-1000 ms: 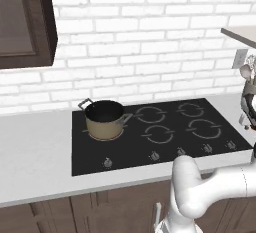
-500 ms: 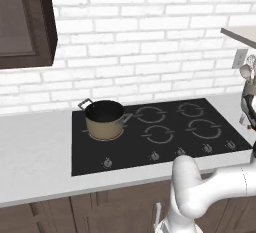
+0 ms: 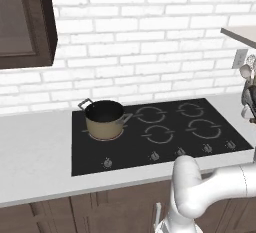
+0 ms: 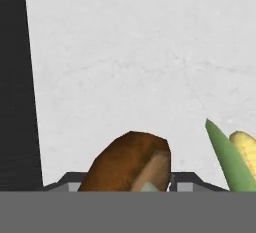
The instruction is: Put the corn and mushroom in the pot. Retrieve the spatula and lightly stir the vegetables in the pot.
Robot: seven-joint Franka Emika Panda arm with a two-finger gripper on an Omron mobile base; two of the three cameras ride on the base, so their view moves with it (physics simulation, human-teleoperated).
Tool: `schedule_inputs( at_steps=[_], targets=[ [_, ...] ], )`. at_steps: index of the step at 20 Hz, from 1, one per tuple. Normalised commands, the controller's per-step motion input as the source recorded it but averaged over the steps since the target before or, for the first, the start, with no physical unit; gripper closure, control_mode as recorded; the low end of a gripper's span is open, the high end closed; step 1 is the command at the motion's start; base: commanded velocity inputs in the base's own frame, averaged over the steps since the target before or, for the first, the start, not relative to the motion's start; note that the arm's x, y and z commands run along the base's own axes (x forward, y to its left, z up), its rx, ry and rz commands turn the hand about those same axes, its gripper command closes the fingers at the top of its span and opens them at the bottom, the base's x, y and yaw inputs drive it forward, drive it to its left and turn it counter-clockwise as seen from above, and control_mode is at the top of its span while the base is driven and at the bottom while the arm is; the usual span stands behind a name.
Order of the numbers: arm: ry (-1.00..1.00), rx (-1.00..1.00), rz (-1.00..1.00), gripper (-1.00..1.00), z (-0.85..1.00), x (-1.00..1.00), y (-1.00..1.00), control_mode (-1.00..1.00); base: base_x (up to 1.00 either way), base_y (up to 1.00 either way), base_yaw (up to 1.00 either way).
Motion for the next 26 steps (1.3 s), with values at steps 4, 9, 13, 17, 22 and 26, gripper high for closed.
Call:
schedule_inputs(
  at_steps=[4, 9, 13, 17, 22, 26],
  targets=[
    [-0.01, 0.00, 0.00, 1.00, 1.00, -0.39, 1.00, -1.00, 0.00, 0.00, 0.00],
    [0.00, -0.03, 0.00, 1.00, 0.74, -0.27, 1.00, -1.00, 0.00, 0.00, 0.00],
    [0.00, 0.00, 0.00, 1.00, 0.48, -0.14, 1.00, -1.00, 0.00, 0.00, 0.00],
    [0.00, 0.00, 0.04, 1.00, 0.40, -0.07, 1.00, -1.00, 0.00, 0.00, 0.00],
    [0.00, 0.01, 0.08, 1.00, 0.40, -0.07, 1.00, -1.00, 0.00, 0.00, 0.00],
    [0.00, 0.06, 0.14, 1.00, 0.35, -0.03, 1.00, -1.00, 0.00, 0.00, 0.00]
  ],
)
